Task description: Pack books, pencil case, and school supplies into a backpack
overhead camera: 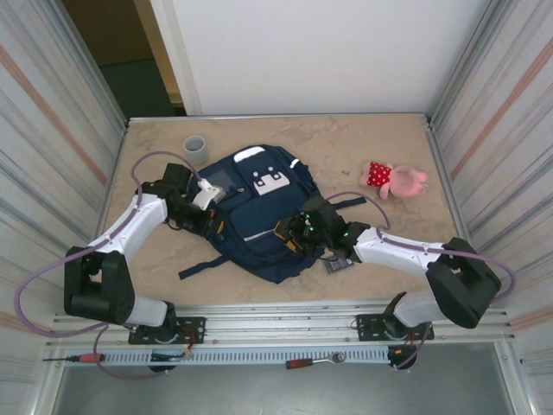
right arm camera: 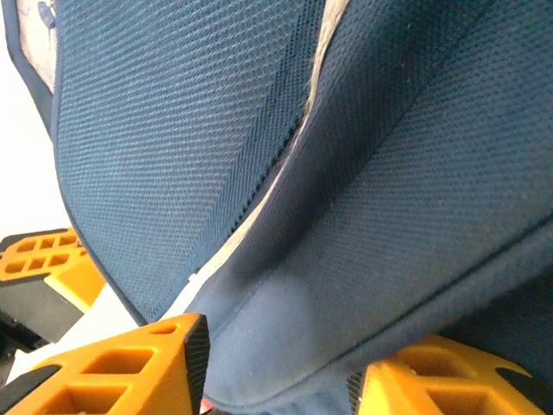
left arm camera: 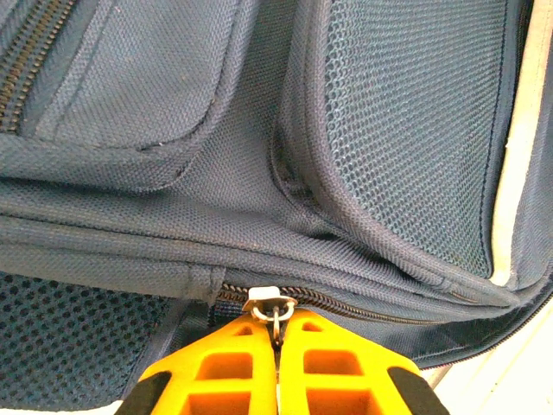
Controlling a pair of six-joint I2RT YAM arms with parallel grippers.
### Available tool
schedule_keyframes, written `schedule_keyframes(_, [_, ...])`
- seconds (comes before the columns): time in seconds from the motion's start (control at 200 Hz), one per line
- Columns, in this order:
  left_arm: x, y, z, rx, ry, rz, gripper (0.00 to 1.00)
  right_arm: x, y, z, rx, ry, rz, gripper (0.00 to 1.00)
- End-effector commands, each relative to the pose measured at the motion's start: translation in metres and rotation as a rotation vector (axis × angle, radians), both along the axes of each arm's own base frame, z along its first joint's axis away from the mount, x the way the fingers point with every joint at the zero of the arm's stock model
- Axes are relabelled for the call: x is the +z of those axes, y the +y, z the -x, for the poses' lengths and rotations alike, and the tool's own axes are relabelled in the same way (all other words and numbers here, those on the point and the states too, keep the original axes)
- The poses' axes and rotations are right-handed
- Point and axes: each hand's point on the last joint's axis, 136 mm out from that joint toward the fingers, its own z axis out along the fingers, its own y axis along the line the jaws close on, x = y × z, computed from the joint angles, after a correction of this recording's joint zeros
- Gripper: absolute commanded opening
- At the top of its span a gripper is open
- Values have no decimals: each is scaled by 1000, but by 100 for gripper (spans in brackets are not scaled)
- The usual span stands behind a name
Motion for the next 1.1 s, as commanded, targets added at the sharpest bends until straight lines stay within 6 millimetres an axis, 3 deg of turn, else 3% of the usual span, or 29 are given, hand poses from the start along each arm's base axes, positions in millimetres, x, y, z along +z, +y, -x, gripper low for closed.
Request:
schedule_keyframes(0.0, [16,-12,7,-24,-29,63,0,2,8,-12,-32,-27,-49,40])
schedule_keyframes(0.125, [15,-14,10,-37,-28,52,0,7,8,-25,-60,-63,-58,18])
schedule_keyframes(0.251, [13,-20,19,-86,-38,1,0,37,-1,-42,-115,-182,-87,0])
schedule_keyframes(0.406, [6,-26,27,-117,-26,-25,0,71,-13,-53,-116,-287,-31,0])
schedule_keyframes(0.516, [4,-34,34,-153,-19,-33,0,79,-12,-57,-125,-306,-68,0])
schedule_keyframes(0.717, [9,-65,54,-265,-6,-5,5,86,-3,-62,-127,-316,-116,0])
schedule_keyframes(0.897, [22,-105,78,-394,-35,85,14,89,1,-65,-117,-319,-125,0])
schedule_keyframes(1.097, [31,-142,86,-447,-118,168,21,90,5,-64,-99,-312,-135,0])
